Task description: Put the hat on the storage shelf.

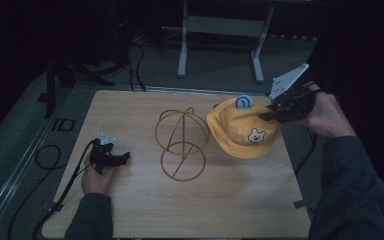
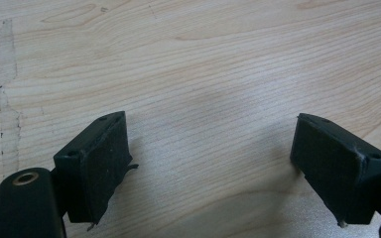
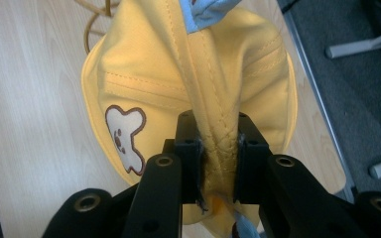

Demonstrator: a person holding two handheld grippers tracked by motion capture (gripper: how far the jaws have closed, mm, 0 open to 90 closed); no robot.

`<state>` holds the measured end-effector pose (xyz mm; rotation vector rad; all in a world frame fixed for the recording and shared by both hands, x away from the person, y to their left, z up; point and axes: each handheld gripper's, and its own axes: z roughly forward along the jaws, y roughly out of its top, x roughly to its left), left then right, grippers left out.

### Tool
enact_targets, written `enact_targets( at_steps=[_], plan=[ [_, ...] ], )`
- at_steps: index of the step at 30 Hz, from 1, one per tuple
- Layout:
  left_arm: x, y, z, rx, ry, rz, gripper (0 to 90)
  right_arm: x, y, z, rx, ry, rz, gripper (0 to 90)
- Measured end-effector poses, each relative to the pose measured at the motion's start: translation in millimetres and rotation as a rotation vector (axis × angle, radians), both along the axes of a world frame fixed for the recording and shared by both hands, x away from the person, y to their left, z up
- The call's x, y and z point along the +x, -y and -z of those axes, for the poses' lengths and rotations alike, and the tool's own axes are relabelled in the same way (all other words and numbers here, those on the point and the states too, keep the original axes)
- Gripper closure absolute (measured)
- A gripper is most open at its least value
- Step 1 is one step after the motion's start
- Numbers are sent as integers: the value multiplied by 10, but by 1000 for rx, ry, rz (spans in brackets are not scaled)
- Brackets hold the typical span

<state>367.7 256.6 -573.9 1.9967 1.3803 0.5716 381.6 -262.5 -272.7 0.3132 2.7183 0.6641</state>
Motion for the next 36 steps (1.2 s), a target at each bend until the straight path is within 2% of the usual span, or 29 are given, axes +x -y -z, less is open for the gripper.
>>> enact_targets(
  at_steps=[2, 8, 17, 24, 30, 36],
  plan=[
    [0, 0, 0, 0, 0, 0, 152, -7, 4, -15, 22, 5, -2, 771],
    [0, 0, 0, 0, 0, 0, 152, -20, -16, -62, 35, 23, -6, 771],
    [0, 0, 0, 0, 0, 0, 152, -26, -19, -133, 81, 53, -5, 775],
    [0, 0, 0, 0, 0, 0, 152, -12, -7, -170, 153, 82, 2, 777],
    [0, 0, 0, 0, 0, 0, 152, -24, -39, -182, 154, 92, -4, 782],
    [0, 0, 0, 0, 0, 0, 152, -32, -95, -206, 179, 95, -27, 783]
  ],
)
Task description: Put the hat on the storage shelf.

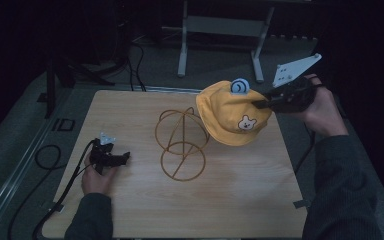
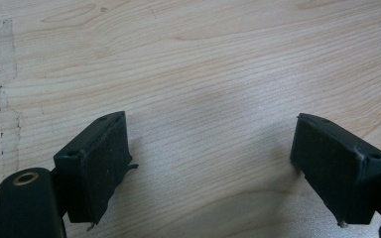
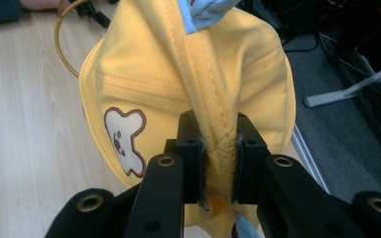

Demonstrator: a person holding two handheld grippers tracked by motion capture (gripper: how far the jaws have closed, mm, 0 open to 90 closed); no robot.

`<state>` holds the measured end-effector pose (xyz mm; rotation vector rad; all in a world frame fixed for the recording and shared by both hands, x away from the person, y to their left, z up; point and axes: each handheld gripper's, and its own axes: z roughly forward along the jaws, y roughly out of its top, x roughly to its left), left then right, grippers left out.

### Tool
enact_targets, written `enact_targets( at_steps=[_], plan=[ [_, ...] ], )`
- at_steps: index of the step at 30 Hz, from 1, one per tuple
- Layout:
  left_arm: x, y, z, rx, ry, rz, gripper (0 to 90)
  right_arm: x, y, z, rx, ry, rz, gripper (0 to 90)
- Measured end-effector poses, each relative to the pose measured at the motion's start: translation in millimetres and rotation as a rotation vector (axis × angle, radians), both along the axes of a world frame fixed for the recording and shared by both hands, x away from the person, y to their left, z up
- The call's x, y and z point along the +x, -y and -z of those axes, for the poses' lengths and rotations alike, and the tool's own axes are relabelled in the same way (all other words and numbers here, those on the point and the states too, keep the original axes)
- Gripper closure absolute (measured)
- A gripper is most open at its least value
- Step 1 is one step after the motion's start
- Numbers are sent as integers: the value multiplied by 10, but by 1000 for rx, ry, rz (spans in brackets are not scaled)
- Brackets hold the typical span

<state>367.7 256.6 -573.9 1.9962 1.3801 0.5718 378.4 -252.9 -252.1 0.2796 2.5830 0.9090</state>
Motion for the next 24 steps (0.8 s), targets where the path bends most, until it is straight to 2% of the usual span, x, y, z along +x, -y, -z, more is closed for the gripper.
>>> enact_targets(
  at_steps=[11, 24],
  plan=[
    [0, 0, 0, 0, 0, 0, 152, -44, -94, -58, 22, 4, -29, 783],
    [0, 0, 0, 0, 0, 0, 152, -58, -244, -82, 14, 15, -54, 783]
  ],
)
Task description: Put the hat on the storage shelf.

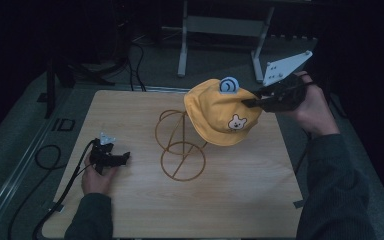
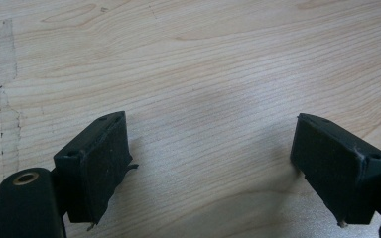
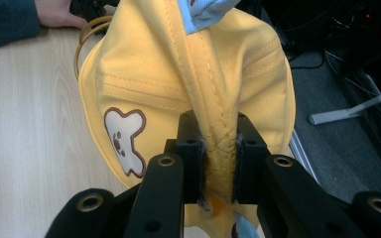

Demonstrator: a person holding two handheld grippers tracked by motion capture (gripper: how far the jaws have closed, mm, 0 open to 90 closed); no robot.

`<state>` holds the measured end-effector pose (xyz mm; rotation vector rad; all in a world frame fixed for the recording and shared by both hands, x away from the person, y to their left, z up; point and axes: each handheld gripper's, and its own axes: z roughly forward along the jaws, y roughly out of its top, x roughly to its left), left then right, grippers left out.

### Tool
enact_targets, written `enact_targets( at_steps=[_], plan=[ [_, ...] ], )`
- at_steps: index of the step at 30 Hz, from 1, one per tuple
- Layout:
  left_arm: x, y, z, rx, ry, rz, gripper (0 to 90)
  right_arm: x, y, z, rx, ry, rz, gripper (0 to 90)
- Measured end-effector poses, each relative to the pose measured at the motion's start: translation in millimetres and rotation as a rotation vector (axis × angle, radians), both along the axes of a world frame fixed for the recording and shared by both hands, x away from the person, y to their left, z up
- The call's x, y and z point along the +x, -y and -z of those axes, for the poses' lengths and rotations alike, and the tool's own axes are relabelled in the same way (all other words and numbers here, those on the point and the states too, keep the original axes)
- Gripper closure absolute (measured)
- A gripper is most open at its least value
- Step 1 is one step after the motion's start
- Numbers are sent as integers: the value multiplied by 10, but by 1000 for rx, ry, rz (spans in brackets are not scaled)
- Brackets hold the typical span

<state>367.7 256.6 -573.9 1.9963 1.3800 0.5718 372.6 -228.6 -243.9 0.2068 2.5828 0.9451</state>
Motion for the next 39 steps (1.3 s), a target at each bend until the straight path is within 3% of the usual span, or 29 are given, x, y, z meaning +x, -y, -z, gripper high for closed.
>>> enact_targets(
  at_steps=[39],
  plan=[
    [0, 0, 0, 0, 0, 0, 152, -53, -353, -56, -29, 2, -65, 782]
  ],
)
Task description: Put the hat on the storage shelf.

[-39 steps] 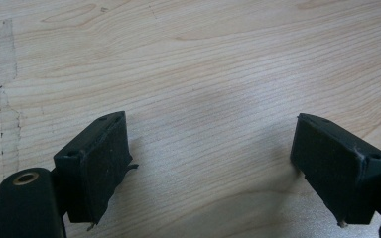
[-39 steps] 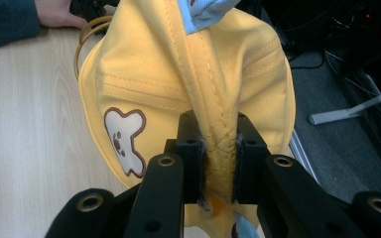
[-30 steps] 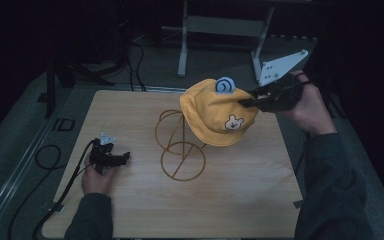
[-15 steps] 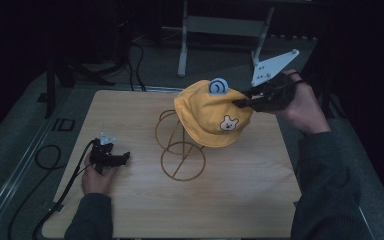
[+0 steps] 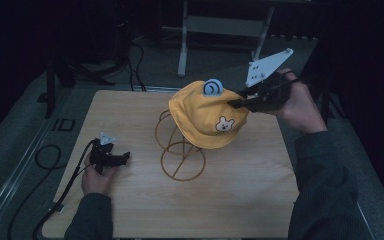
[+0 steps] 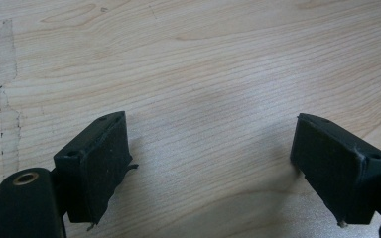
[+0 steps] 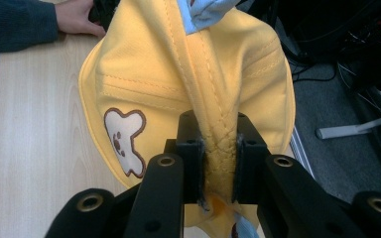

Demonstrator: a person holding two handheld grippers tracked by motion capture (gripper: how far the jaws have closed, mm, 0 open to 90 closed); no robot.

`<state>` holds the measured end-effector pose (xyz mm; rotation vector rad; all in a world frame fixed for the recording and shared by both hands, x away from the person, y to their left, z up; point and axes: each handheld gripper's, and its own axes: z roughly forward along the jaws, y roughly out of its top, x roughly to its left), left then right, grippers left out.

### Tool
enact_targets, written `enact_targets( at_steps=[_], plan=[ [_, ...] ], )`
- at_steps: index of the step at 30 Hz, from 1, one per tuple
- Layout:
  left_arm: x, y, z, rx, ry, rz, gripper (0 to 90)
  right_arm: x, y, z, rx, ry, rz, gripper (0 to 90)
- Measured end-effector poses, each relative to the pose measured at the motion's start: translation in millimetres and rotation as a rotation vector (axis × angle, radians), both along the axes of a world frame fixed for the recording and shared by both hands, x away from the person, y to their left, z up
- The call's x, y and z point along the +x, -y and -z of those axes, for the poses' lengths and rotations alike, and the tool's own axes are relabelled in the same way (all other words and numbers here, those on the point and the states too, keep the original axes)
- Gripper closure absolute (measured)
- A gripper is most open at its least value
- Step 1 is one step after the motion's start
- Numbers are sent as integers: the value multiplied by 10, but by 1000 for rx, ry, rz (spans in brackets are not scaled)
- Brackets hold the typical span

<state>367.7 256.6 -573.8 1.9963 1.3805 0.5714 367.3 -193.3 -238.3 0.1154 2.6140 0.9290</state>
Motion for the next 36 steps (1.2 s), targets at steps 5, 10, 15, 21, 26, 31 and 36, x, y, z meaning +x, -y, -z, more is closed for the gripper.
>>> enact_targets(
  at_steps=[5, 10, 15, 21, 26, 31, 36],
  plan=[
    [0, 0, 0, 0, 0, 0, 152, -13, -66, -6, -7, 6, -10, 782],
    [0, 0, 0, 0, 0, 0, 152, -11, -128, 9, -16, 3, -17, 782],
    [0, 0, 0, 0, 0, 0, 152, -4, -162, 23, -23, 2, -13, 782],
    [0, 1, 1, -1, 1, -1, 152, -13, -236, -2, -32, 10, -27, 782],
    [0, 0, 0, 0, 0, 0, 152, -38, -327, -23, -55, 12, -34, 782],
    [0, 0, 0, 0, 0, 0, 152, -42, -442, -22, -75, 13, -46, 782],
    [0, 0, 0, -1, 0, 0, 152, -39, -569, -13, -85, 6, -59, 781]
  ],
)
